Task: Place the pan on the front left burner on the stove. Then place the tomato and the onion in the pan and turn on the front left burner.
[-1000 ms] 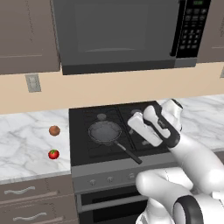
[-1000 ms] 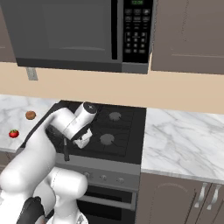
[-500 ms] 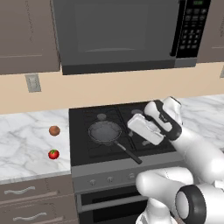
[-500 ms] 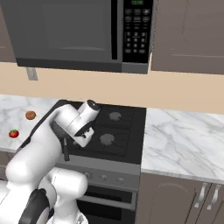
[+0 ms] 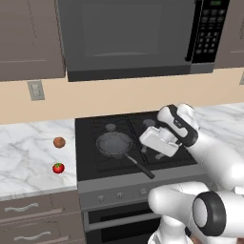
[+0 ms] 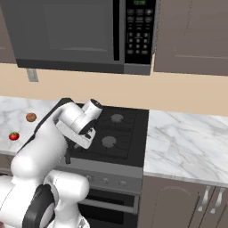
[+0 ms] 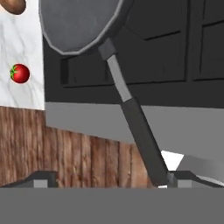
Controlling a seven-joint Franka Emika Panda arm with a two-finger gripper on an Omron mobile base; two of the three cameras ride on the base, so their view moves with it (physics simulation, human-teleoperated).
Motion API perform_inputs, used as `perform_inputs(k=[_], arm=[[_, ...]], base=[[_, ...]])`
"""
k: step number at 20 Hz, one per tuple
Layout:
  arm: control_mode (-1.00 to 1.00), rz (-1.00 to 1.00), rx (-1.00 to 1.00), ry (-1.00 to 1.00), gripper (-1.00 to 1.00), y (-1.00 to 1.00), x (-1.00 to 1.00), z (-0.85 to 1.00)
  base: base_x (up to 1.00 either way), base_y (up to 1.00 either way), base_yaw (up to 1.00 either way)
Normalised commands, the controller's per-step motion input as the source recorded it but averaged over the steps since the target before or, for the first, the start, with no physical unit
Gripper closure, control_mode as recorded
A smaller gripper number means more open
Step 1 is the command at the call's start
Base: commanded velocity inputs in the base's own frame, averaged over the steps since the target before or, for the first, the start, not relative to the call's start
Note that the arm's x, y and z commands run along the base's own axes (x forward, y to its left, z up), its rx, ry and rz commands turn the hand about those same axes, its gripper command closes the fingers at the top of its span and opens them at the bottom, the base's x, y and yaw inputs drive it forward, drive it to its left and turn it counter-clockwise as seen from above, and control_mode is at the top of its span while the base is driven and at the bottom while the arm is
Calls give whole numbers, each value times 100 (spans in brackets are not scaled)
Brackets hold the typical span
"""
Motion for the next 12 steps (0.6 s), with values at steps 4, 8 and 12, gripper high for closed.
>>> perform_inputs(k=[4,8,12], arm=[[-100,25,-2,-7,-100,6,-20,0],[-100,17,0,-18,-100,2,-26,1],[-100,11,0,-18,-100,3,-43,8]], base=[[0,0,0],[0,0,0],[0,0,0]])
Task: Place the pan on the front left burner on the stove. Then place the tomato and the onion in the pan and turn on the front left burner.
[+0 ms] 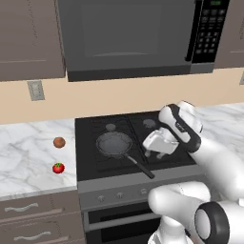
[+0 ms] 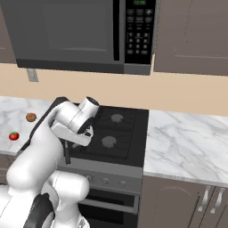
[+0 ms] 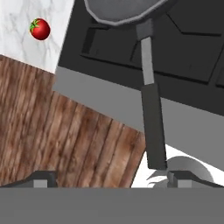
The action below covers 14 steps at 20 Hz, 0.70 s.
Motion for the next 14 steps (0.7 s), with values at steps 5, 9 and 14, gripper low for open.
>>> perform_inputs(k=[5,9,14], arm=[[-100,6,0,-10,-100,20,-38,12],[-100,0,-1,-3,-100,44,-13,0],[-100,0,-4,0,-100,53,0,5]], base=[[0,0,0],[0,0,0],[0,0,0]])
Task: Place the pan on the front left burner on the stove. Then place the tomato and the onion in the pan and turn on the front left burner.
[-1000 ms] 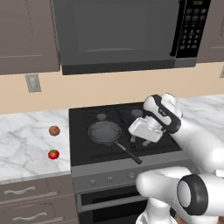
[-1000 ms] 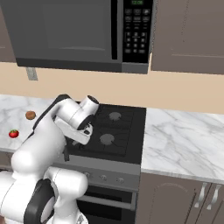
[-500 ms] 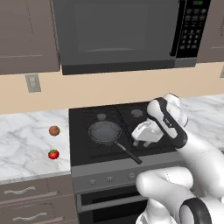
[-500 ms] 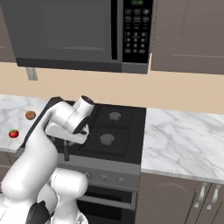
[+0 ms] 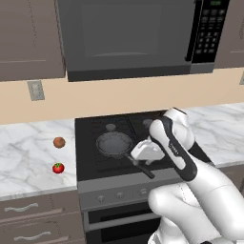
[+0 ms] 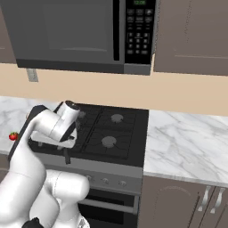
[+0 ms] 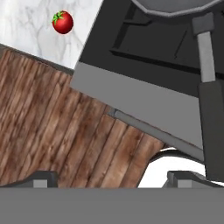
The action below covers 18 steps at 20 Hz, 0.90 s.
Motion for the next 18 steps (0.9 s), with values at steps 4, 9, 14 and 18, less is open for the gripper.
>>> perform_inputs(k=[4,9,14,18], arm=[[-100,0,-4,0,-100,44,0,19],[-100,0,-6,0,-100,43,0,20],[-100,0,-5,0,-100,50,0,17],[-100,0,-4,0,-100,47,0,12]], base=[[0,0,0],[0,0,0],[0,0,0],[0,0,0]])
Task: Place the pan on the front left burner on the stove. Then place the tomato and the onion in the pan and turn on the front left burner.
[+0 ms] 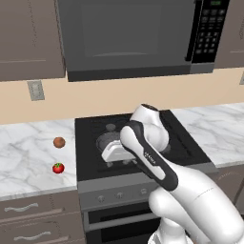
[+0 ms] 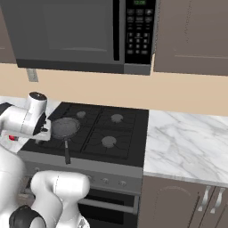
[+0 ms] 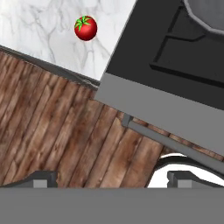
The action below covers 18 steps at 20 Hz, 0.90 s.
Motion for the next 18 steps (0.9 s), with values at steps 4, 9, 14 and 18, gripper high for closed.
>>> perform_inputs(k=[4,9,14,18], arm=[[-100,0,-3,0,-100,44,0,12],[-100,0,-1,0,-100,37,0,14],[-100,0,-1,0,-100,34,0,8],[-100,0,-1,0,-100,32,0,0]], base=[[0,0,0],[0,0,0],[0,0,0],[0,0,0]])
